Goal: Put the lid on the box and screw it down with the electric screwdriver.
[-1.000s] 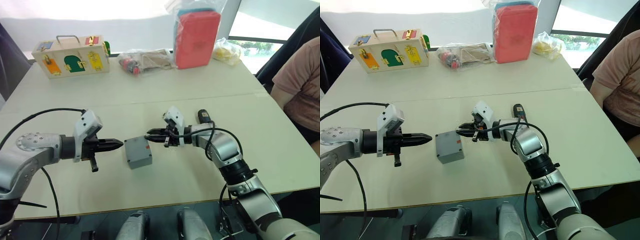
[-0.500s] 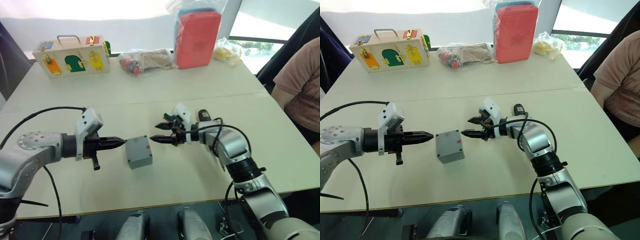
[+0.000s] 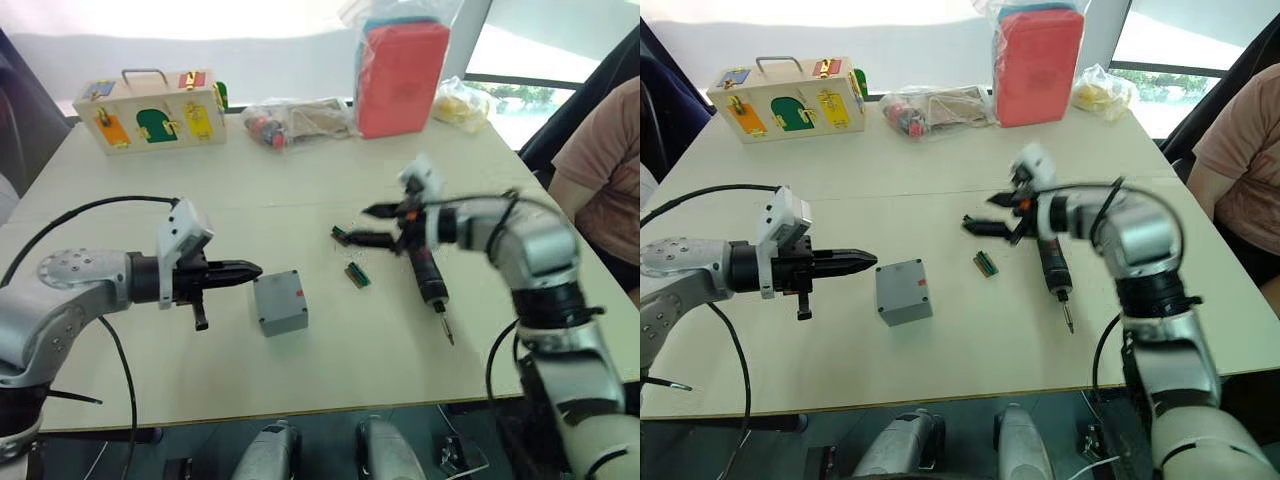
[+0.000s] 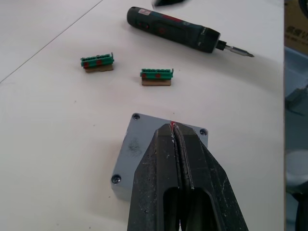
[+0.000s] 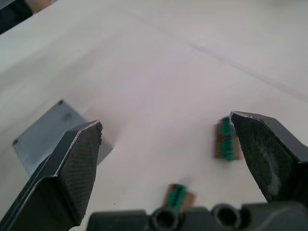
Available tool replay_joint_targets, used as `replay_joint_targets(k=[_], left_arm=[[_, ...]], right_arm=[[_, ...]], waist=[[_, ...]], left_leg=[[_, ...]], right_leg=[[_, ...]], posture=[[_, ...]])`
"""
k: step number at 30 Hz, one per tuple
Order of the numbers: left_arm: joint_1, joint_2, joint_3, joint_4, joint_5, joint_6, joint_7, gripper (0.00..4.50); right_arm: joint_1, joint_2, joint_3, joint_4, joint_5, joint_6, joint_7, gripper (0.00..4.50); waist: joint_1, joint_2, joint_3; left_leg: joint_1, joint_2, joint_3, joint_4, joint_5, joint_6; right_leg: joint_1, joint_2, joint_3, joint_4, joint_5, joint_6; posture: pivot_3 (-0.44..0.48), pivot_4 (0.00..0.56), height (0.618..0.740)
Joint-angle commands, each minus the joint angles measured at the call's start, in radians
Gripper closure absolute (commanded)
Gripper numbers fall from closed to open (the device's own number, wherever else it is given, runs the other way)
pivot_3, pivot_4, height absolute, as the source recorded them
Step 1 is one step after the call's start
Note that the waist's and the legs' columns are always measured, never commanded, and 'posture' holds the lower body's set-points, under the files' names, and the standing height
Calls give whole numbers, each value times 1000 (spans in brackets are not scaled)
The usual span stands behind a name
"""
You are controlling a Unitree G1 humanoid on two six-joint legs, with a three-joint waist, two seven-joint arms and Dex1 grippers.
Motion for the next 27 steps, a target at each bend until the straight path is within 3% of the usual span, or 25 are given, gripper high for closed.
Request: replay_joint_targets(k=[1,5,11,18,27], left_arm=[[-69,8,-22,-24,0,-38,-40,4500],[-107,-7,-69,-29,16,-64,-64,4500],[-105,-21,-155,-35,82,-127,-90,4500],[-56,-49,-154,-76,81,-121,-62,4500],[-1,-82,-132,-122,63,-94,6,4500]], right_arm=[[-160,-175,113,125,-31,230,42,21],[-229,-340,365,174,-48,311,182,21],[-328,-321,571,355,-60,430,246,21],[-383,-237,649,486,-67,474,231,21],[-329,-183,692,511,-103,436,165,21]], waist=[[3,1,1],[1,1,1],[-13,2,1],[0,2,1],[1,2,1]], left_leg=[[0,0,0,1,0,0],[-1,-1,1,1,-2,3],[0,0,4,0,-3,5],[-1,0,4,1,-3,4],[-1,-1,3,1,-2,3]], right_leg=[[0,-1,0,0,0,0],[2,-2,0,-3,0,0],[-1,0,2,-2,0,0],[-1,-1,1,-2,0,0],[-1,-1,1,-1,0,0]], posture=[[0,150,740],[0,150,740],[0,150,740],[0,150,740],[0,150,740]])
